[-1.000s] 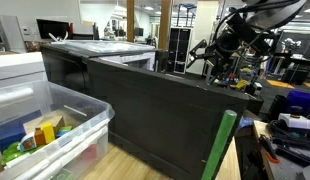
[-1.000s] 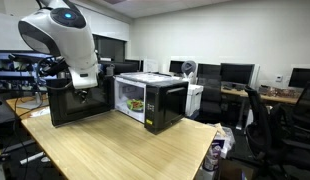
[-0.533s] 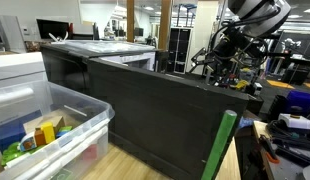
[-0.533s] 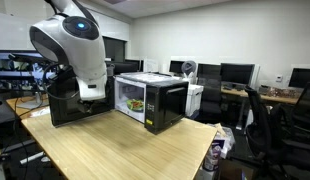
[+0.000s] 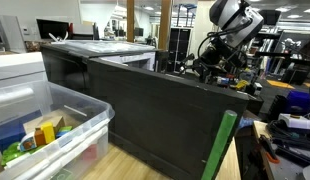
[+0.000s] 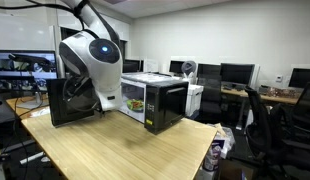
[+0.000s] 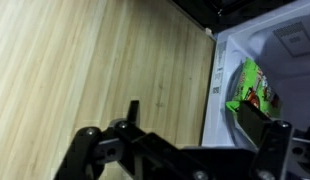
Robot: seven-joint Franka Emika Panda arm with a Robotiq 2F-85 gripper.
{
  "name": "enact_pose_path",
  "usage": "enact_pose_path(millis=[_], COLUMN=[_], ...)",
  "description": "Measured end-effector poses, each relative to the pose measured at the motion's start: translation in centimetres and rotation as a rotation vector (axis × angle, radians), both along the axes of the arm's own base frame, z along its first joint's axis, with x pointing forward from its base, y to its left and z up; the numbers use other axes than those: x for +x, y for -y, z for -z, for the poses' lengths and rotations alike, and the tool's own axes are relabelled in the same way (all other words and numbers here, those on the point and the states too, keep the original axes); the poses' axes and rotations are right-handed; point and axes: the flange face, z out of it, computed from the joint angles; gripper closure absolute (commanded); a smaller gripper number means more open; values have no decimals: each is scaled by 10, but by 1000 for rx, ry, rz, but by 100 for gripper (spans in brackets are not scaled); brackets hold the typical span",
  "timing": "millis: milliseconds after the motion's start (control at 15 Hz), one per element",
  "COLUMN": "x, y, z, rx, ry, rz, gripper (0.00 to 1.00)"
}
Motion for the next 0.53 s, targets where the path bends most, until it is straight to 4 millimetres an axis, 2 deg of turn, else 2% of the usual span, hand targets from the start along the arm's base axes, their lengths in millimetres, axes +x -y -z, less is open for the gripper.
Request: enact_pose_path(millis=[267,533], x=[14,16], y=[-1,-2], z=[3,6], rx=[20,11], ry=[75,95], rz=[-66,-107], gripper=[0,0])
